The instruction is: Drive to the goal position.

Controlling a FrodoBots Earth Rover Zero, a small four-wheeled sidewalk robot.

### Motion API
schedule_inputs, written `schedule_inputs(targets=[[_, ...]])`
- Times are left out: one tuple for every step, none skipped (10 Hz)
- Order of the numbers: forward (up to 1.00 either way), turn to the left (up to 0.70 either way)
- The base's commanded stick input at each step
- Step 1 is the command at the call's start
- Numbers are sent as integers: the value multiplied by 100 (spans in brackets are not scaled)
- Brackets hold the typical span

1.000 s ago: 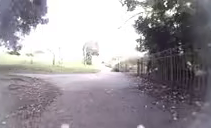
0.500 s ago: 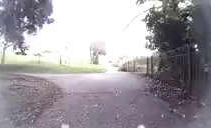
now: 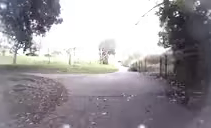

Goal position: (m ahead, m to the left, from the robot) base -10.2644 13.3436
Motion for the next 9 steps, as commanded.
schedule_inputs(targets=[[70, 1], [70, 1], [70, 1], [70, 1], [70, 1], [70, 1], [70, 1], [70, 1], [70, 1]])
